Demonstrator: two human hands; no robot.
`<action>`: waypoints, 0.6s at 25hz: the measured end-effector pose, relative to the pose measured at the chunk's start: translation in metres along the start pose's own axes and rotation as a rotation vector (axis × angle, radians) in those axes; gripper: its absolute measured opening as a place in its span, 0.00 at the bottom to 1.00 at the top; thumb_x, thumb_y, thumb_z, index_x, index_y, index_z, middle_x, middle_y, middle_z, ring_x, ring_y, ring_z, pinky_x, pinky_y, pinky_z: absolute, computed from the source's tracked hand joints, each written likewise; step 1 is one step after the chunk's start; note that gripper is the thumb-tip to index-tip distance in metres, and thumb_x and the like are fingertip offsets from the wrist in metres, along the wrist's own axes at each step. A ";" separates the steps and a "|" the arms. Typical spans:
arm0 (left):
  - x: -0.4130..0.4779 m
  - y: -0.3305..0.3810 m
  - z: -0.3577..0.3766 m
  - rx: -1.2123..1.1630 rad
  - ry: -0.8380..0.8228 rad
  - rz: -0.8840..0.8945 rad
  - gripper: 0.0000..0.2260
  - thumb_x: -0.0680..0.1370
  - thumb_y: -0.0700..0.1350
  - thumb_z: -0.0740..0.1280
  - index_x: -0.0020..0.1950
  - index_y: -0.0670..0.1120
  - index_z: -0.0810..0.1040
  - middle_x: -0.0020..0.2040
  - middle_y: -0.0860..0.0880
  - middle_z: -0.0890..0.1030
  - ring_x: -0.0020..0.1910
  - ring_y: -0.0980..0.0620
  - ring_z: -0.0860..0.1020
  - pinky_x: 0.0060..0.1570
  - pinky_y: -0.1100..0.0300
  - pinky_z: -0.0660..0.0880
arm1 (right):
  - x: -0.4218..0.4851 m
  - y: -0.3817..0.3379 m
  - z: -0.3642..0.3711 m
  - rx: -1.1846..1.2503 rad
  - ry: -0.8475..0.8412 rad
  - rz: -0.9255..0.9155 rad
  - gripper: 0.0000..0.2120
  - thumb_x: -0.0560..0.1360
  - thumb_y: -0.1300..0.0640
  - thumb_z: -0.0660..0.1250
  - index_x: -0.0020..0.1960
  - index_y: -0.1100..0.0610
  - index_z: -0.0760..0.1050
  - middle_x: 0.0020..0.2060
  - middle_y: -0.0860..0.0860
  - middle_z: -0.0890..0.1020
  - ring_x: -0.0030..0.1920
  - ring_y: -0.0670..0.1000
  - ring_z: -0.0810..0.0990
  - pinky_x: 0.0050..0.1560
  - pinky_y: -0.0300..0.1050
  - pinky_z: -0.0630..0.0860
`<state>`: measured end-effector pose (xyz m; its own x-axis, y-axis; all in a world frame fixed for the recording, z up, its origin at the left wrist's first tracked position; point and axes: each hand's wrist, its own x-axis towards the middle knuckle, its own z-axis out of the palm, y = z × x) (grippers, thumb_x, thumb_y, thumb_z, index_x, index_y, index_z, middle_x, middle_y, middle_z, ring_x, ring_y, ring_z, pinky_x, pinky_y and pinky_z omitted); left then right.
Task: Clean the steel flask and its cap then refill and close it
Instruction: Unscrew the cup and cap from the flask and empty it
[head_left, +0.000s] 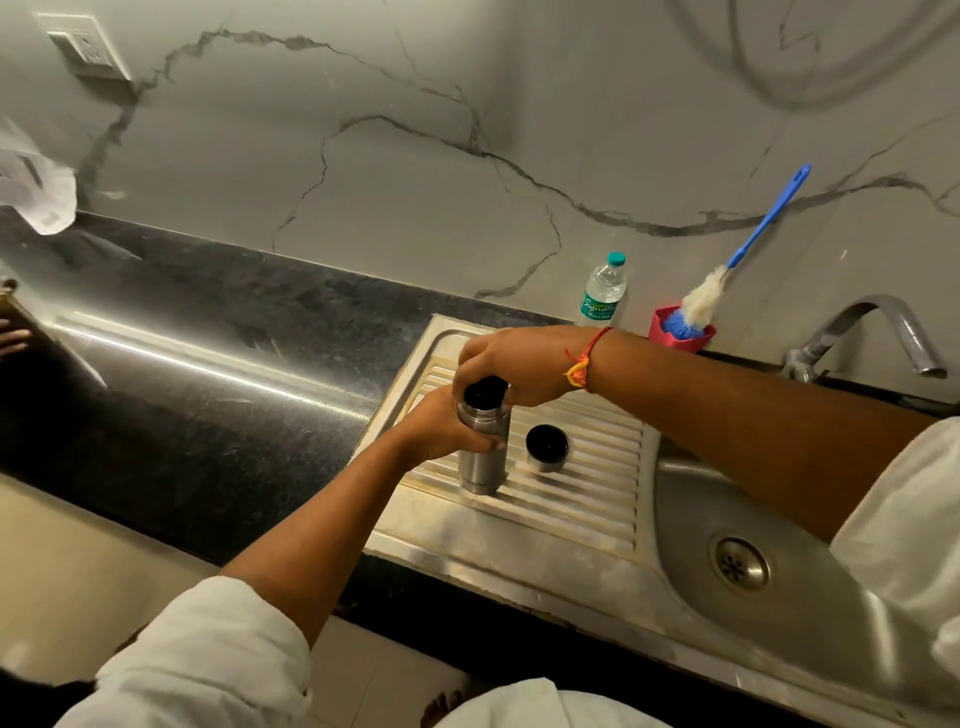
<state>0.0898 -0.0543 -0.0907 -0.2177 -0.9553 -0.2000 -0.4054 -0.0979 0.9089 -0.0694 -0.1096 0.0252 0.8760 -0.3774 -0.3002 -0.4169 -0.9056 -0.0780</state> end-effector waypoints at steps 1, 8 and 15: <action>0.001 -0.001 0.000 -0.005 -0.001 0.008 0.28 0.65 0.40 0.82 0.62 0.53 0.78 0.55 0.51 0.84 0.55 0.50 0.83 0.56 0.54 0.81 | 0.000 -0.003 -0.001 0.008 0.003 -0.022 0.25 0.74 0.57 0.73 0.69 0.49 0.72 0.64 0.51 0.74 0.63 0.53 0.73 0.59 0.45 0.75; 0.004 -0.002 0.001 0.023 -0.002 -0.022 0.21 0.68 0.38 0.79 0.59 0.47 0.80 0.50 0.49 0.85 0.52 0.49 0.83 0.55 0.52 0.81 | 0.005 -0.018 0.014 -0.082 0.119 0.480 0.32 0.72 0.28 0.61 0.61 0.53 0.74 0.46 0.52 0.78 0.46 0.52 0.77 0.41 0.46 0.76; 0.003 -0.005 0.005 -0.015 0.033 -0.004 0.22 0.67 0.36 0.80 0.58 0.48 0.80 0.50 0.49 0.85 0.51 0.50 0.84 0.52 0.53 0.82 | -0.001 -0.019 -0.006 -0.027 -0.010 0.186 0.25 0.74 0.55 0.73 0.69 0.49 0.71 0.58 0.52 0.76 0.56 0.53 0.74 0.49 0.41 0.70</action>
<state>0.0863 -0.0553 -0.0978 -0.1863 -0.9637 -0.1913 -0.3929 -0.1054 0.9135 -0.0607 -0.0932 0.0324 0.7820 -0.5369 -0.3167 -0.5647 -0.8253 0.0047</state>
